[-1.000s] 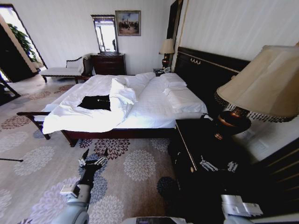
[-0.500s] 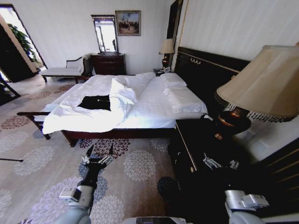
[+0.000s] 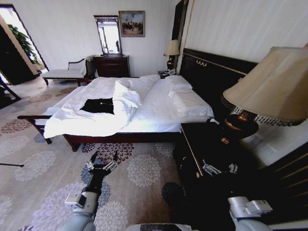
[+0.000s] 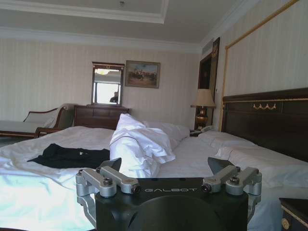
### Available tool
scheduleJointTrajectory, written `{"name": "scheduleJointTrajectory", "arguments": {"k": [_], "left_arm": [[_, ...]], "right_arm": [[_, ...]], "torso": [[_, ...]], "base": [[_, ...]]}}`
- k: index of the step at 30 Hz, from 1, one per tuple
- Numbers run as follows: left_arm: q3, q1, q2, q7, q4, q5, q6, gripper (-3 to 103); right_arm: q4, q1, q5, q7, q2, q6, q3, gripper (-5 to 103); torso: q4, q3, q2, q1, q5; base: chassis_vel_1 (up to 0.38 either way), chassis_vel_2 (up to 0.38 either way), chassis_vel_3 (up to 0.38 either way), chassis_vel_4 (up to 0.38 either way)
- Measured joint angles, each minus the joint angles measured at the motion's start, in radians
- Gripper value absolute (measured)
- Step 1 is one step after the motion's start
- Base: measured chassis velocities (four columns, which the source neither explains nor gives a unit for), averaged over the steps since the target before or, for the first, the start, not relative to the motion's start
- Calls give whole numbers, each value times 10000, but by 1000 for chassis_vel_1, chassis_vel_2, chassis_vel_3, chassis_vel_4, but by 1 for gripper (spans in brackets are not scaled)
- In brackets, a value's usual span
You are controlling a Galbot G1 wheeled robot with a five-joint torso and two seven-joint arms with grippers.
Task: Fold the clothes on the bed.
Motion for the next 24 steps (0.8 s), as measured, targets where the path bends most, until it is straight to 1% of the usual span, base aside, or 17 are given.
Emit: {"name": "scheduleJointTrajectory", "arguments": {"k": [6, 24], "left_arm": [[57, -93, -52, -3, 170, 0, -59, 100], [101, -101, -82, -3, 227, 111, -194, 100]], "right_arm": [[-115, 88, -268, -87, 156, 114, -1, 100], [-252, 146, -319, -89, 310, 224, 26, 100]], "torso": [[0, 0, 0, 0, 0], [1, 0, 0, -1, 0]], "base": [[0, 0, 0, 0], [0, 0, 0, 0]]}}
